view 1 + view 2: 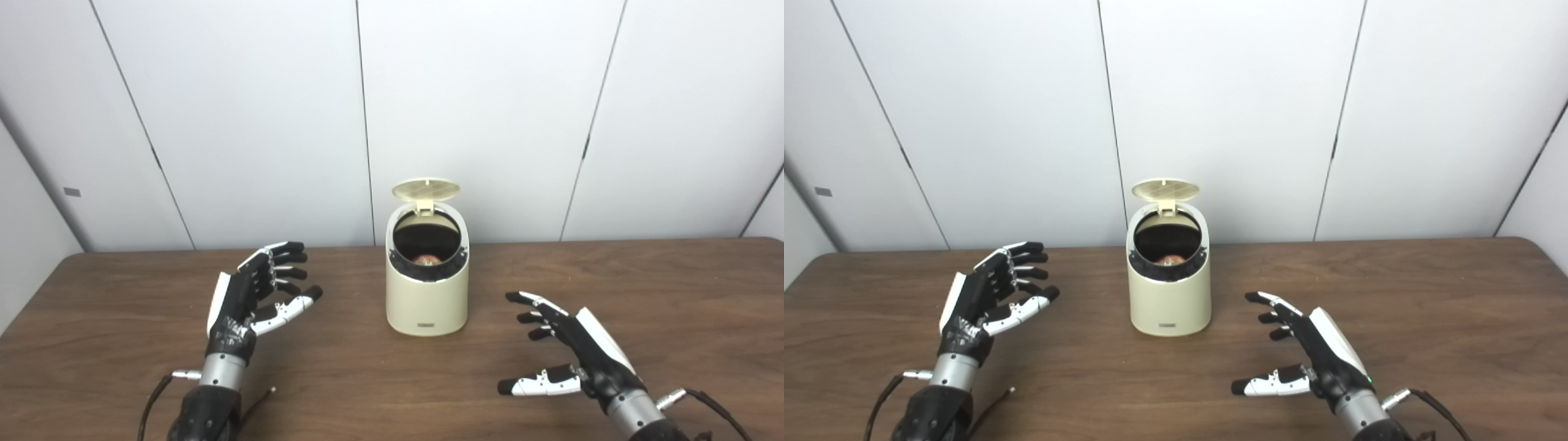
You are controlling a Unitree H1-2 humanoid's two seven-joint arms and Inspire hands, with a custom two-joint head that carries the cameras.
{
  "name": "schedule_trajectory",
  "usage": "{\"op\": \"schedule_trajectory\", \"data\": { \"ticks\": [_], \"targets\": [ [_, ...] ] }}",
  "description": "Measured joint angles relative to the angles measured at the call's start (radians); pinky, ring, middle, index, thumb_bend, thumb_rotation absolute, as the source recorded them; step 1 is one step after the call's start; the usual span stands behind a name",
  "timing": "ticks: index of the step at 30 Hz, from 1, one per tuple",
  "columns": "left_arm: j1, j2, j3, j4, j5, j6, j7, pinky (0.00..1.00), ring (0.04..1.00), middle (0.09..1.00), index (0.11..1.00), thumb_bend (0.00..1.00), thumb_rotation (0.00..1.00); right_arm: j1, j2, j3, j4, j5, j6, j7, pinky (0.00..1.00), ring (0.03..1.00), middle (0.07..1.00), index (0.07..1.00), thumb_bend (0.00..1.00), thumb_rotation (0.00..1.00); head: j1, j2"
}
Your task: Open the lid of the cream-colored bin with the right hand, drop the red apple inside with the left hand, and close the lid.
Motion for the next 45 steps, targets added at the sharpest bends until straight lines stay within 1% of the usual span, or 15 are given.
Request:
{"op": "schedule_trajectory", "data": {
  "ticks": [4, 7, 9, 11, 15, 20, 22, 24, 27, 30, 33, 36, 40, 42, 45],
  "targets": [
    [0.038, -0.023, 0.004, 0.048, -0.005, -0.005, -0.010, 0.51, 0.624, 0.703, 0.730, 0.59, 0.00, -0.014, 0.000, -0.005, 0.003, 0.010, -0.007, -0.003, 0.66, 0.804, 0.894, 0.855, 0.75, 0.17, -0.002, -0.005],
    [0.056, -0.038, 0.011, 0.075, -0.004, -0.034, -0.015, 0.51, 0.616, 0.695, 0.727, 0.58, 0.00, -0.016, 0.002, -0.010, 0.003, 0.014, -0.013, -0.007, 0.70, 0.812, 0.884, 0.865, 0.74, 0.17, -0.014, -0.009],
    [0.056, -0.037, 0.015, 0.084, -0.003, -0.063, -0.015, 0.51, 0.611, 0.689, 0.724, 0.56, 0.00, -0.032, 0.006, -0.012, 0.003, 0.017, -0.014, -0.009, 0.72, 0.812, 0.871, 0.858, 0.74, 0.22, -0.018, -0.014],
    [0.056, -0.037, 0.015, 0.090, 0.002, -0.071, -0.019, 0.51, 0.608, 0.684, 0.726, 0.57, 0.00, -0.064, 0.009, -0.016, 0.003, 0.017, -0.016, -0.011, 0.69, 0.807, 0.870, 0.860, 0.72, 0.30, -0.025, -0.015],
    [0.055, -0.040, 0.015, 0.094, 0.003, -0.075, -0.022, 0.52, 0.608, 0.672, 0.716, 0.58, 0.00, -0.161, 0.005, -0.011, 0.003, -0.004, -0.017, -0.011, 0.69, 0.821, 0.871, 0.865, 0.71, 0.41, -0.035, -0.026],
    [0.052, -0.043, 0.013, 0.101, 0.006, -0.081, -0.025, 0.51, 0.597, 0.656, 0.700, 0.58, 0.00, -0.276, 0.000, -0.004, 0.033, -0.013, -0.019, -0.005, 0.73, 0.853, 0.886, 0.881, 0.71, 0.50, -0.040, -0.038],
    [0.052, -0.043, 0.013, 0.104, 0.006, -0.090, -0.028, 0.51, 0.601, 0.658, 0.701, 0.58, 0.00, -0.318, -0.011, 0.003, 0.047, -0.024, -0.018, 0.004, 0.75, 0.865, 0.901, 0.892, 0.70, 0.51, -0.040, -0.038],
    [0.052, -0.042, 0.013, 0.107, 0.006, -0.106, -0.031, 0.52, 0.605, 0.661, 0.702, 0.58, 0.00, -0.370, -0.025, 0.020, 0.062, -0.047, -0.004, 0.026, 0.71, 0.843, 0.895, 0.887, 0.72, 0.54, -0.041, -0.041],
    [0.052, -0.043, 0.013, 0.108, 0.006, -0.110, -0.033, 0.52, 0.601, 0.659, 0.699, 0.57, 0.00, -0.457, -0.041, 0.052, 0.072, -0.106, 0.051, 0.055, 0.66, 0.820, 0.890, 0.892, 0.72, 0.57, -0.040, -0.041],
    [0.051, -0.046, 0.013, 0.110, 0.004, -0.116, -0.035, 0.51, 0.598, 0.659, 0.699, 0.57, 0.00, -0.537, -0.043, 0.073, 0.073, -0.130, 0.098, 0.106, 0.68, 0.848, 0.909, 0.909, 0.70, 0.56, -0.040, -0.043],
    [0.047, -0.047, 0.013, 0.115, 0.002, -0.117, -0.038, 0.52, 0.604, 0.659, 0.703, 0.58, 0.00, -0.580, -0.042, 0.096, 0.087, -0.142, 0.130, 0.142, 0.74, 0.882, 0.927, 0.916, 0.71, 0.57, -0.040, -0.043],
    [0.044, -0.047, 0.013, 0.121, 0.003, -0.118, -0.039, 0.54, 0.610, 0.662, 0.702, 0.59, 0.00, -0.606, -0.043, 0.126, 0.145, -0.164, 0.131, 0.155, 0.80, 0.921, 0.933, 0.921, 0.67, 0.58, -0.038, -0.040],
    [0.043, -0.047, 0.013, 0.122, 0.004, -0.117, -0.038, 0.54, 0.607, 0.660, 0.698, 0.59, 0.00, -0.623, -0.057, 0.165, 0.201, -0.184, 0.102, 0.157, 0.76, 0.899, 0.914, 0.890, 0.70, 0.59, -0.029, -0.037],
    [0.044, -0.047, 0.013, 0.122, 0.004, -0.117, -0.038, 0.53, 0.602, 0.658, 0.697, 0.58, 0.00, -0.643, -0.072, 0.185, 0.230, -0.189, 0.082, 0.165, 0.80, 0.922, 0.913, 0.887, 0.68, 0.61, -0.029, -0.037],
    [0.044, -0.048, 0.014, 0.122, 0.004, -0.117, -0.037, 0.51, 0.595, 0.654, 0.699, 0.58, 0.00, -0.664, -0.094, 0.223, 0.235, -0.203, 0.069, 0.212, 0.85, 0.966, 0.926, 0.889, 0.67, 0.61, -0.028, -0.032]
  ]
}}
